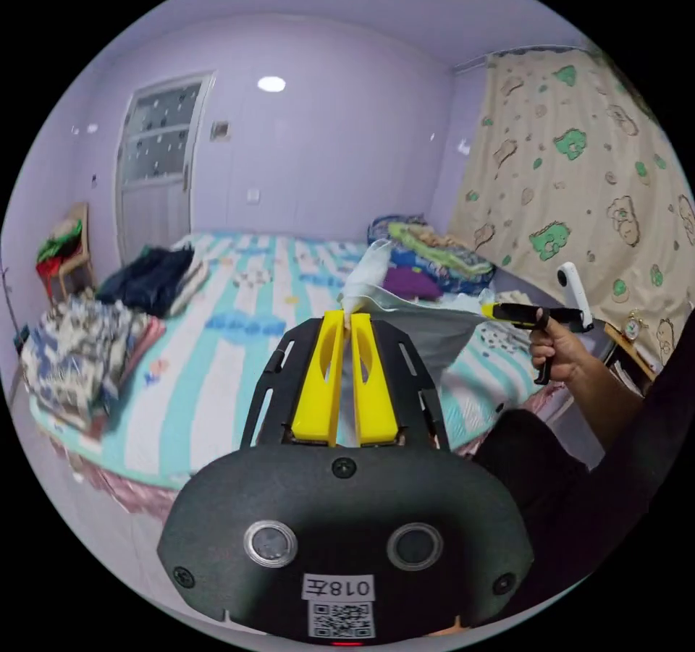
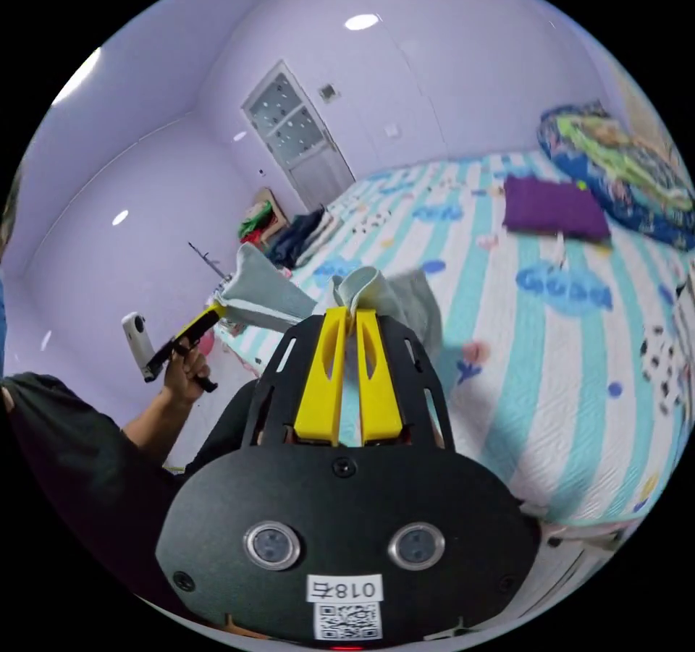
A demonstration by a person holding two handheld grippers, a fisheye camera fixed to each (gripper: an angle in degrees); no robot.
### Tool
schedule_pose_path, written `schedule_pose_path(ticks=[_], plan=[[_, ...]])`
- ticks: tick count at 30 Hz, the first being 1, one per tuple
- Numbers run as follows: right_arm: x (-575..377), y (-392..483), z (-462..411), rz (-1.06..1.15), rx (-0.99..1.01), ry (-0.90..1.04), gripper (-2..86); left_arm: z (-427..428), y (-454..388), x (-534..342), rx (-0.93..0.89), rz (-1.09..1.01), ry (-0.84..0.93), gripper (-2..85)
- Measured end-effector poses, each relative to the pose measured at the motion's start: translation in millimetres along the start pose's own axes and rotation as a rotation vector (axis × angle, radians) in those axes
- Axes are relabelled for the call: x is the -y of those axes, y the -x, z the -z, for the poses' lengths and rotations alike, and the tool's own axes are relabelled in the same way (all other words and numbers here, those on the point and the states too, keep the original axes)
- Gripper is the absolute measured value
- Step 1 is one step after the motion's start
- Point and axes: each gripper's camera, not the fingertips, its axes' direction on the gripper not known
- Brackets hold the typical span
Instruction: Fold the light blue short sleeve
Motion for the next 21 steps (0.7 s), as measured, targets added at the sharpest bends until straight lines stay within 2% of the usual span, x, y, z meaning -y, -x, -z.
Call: schedule_pose_path(ticks=[2,4,7,13,21], plan=[[-24,-39,-33,-0.132,0.098,0.094,2.4,-24,16,-31,-0.005,0.082,0.087,-1.0],[-43,-59,-43,-0.213,0.165,0.100,3.4,-43,36,-62,-0.028,0.180,0.183,-1.0],[-62,-76,-42,-0.265,0.253,0.085,6.0,-46,47,-79,-0.048,0.207,0.222,-1.0],[-73,-92,-23,-0.295,0.317,0.050,8.4,-38,53,-93,-0.054,0.185,0.229,-1.0],[-79,-94,-4,-0.311,0.293,0.042,1.9,-15,60,-114,-0.060,0.182,0.221,-1.0]])
